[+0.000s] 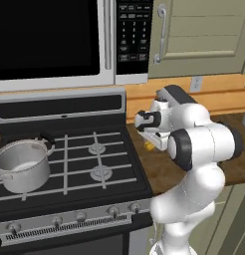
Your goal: Put the lemon and squash in the pot. Retrieve the spatula and lightly stir the vegetables in the pot.
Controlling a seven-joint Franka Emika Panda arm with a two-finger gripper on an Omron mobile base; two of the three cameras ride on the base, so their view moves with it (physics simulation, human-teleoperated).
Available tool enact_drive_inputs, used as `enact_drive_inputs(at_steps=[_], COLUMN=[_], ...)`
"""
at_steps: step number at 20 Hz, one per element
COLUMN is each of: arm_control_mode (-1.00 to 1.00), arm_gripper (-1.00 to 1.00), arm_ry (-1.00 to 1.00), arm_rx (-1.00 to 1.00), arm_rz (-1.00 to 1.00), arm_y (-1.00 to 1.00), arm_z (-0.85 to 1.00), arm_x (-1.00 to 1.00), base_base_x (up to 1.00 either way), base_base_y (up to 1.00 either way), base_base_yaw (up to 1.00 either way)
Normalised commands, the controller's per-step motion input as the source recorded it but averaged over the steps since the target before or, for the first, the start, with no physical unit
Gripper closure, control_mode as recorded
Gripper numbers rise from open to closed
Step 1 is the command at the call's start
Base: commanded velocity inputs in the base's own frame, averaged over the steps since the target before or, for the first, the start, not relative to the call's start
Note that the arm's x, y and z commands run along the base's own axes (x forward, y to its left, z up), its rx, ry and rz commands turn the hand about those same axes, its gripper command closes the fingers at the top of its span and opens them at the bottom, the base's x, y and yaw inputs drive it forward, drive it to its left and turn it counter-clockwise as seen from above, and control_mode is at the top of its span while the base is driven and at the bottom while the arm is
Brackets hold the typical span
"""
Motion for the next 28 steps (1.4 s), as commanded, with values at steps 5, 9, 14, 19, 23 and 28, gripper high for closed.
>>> enact_drive_inputs(at_steps=[5, 9, 14, 19, 23, 28], arm_control_mode=[-1.0, -1.0, -1.0, -1.0, -1.0, -1.0], arm_gripper=[1.0, 1.0, 1.0, 1.0, 1.0, 1.0], arm_ry=[-0.01, -0.05, -0.13, 0.0, -0.19, -0.05], arm_rx=[-0.07, -0.1, -0.01, 0.0, 0.01, 0.0], arm_rz=[0.01, 0.1, 0.1, 0.03, 0.1, 0.06], arm_y=[0.62, 0.15, -0.05, -0.14, -0.18, -0.09], arm_z=[1.0, 1.0, 0.41, 0.05, 0.7, 0.6], arm_x=[-0.51, -0.81, -0.64, -0.12, -0.53, -0.19], base_base_x=[0.0, 0.0, 0.0, 0.0, 0.0, 0.0], base_base_y=[0.0, 0.0, 0.0, 0.0, 0.0, 0.0], base_base_yaw=[0.0, 0.0, 0.0, 0.0, 0.0, 0.0])
